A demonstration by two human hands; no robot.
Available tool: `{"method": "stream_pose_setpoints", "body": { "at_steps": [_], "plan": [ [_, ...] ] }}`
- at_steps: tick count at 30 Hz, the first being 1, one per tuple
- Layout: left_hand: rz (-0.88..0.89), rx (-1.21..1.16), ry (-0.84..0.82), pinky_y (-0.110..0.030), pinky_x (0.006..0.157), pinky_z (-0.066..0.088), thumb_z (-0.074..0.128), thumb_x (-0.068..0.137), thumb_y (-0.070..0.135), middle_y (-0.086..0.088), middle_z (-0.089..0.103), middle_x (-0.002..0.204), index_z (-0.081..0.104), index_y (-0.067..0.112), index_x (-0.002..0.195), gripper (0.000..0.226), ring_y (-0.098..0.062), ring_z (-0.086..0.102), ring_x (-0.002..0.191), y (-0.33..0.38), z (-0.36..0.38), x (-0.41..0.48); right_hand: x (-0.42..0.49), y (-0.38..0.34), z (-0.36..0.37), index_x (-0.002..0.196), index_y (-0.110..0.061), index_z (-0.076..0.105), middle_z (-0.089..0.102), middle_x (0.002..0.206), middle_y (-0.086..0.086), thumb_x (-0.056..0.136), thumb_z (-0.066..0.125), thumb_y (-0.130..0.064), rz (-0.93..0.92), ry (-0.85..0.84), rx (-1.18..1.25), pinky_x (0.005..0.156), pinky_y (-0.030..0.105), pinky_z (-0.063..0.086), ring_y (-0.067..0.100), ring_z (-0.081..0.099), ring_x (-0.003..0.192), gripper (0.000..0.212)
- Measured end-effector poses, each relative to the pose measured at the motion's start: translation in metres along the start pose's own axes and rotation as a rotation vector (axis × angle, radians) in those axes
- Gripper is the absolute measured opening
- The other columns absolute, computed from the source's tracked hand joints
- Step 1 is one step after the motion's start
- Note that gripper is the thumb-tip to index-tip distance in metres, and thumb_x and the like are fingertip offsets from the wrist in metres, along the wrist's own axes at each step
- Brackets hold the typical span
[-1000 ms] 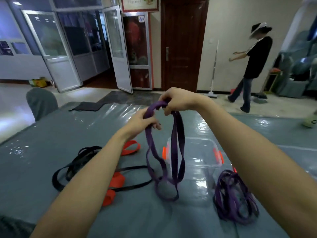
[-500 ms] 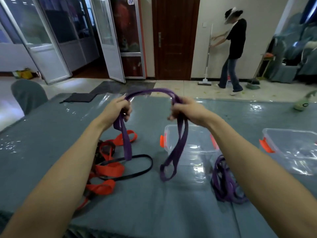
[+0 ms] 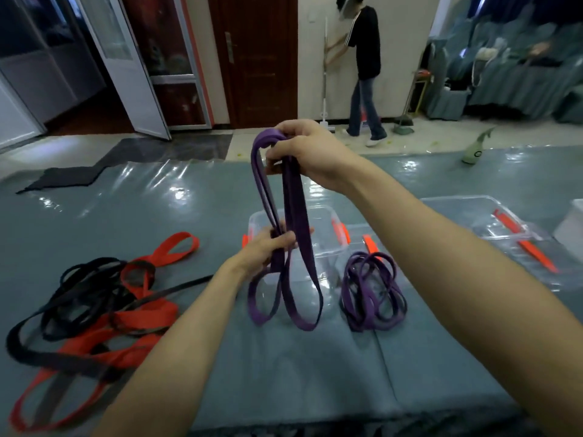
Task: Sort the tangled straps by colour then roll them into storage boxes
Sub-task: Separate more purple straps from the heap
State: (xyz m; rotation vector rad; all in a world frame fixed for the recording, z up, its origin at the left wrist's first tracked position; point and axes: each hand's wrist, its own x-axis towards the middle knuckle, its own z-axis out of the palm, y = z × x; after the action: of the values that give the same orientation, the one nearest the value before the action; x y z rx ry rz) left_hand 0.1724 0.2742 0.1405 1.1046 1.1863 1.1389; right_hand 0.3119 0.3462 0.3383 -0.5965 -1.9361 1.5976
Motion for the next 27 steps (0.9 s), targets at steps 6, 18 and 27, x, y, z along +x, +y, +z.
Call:
{"method": "stream_pose_setpoints", "body": {
  "at_steps": [6, 18, 27],
  "plan": [
    [0.051, -0.049, 0.028, -0.068, 0.124, 0.039, 0.091, 0.076, 0.017, -0.046, 0.064, 0.133, 0.042, 0.015, 0.083, 0.050, -0.056, 0.064, 0.132, 0.013, 0.043, 0.035, -0.019, 0.028, -0.070, 0.101, -0.012, 0.075, 0.068, 0.083, -0.002, 0.090, 0.087, -0.020, 0.026, 0.011, 0.008, 0.097, 0.051, 0.062, 0.021, 0.063, 0.081, 0.019],
    [-0.160, 0.290, -0.183, -0.036, 0.070, 0.057, 0.077, 0.080, 0.000, -0.019, 0.075, 0.083, 0.069, 0.008, 0.107, 0.030, -0.031, 0.071, 0.075, -0.004, 0.119, 0.100, -0.059, 0.093, -0.192, 0.079, -0.021, 0.054, 0.035, 0.065, 0.002, 0.095, 0.081, -0.044, 0.246, 0.260, 0.426, 0.085, 0.046, 0.053, 0.023, 0.048, 0.062, 0.039],
    [-0.333, 0.520, 0.015, -0.035, 0.067, 0.052, 0.066, 0.064, 0.019, -0.015, 0.061, 0.061, 0.070, 0.017, 0.076, 0.013, -0.023, 0.057, 0.053, -0.036, 0.114, 0.103, -0.148, 0.240, -0.272, 0.097, -0.016, 0.074, 0.074, 0.086, 0.007, 0.106, 0.062, -0.022, 0.415, 0.525, 0.262, 0.080, 0.041, 0.060, 0.020, 0.072, 0.079, 0.016]
  ]
}}
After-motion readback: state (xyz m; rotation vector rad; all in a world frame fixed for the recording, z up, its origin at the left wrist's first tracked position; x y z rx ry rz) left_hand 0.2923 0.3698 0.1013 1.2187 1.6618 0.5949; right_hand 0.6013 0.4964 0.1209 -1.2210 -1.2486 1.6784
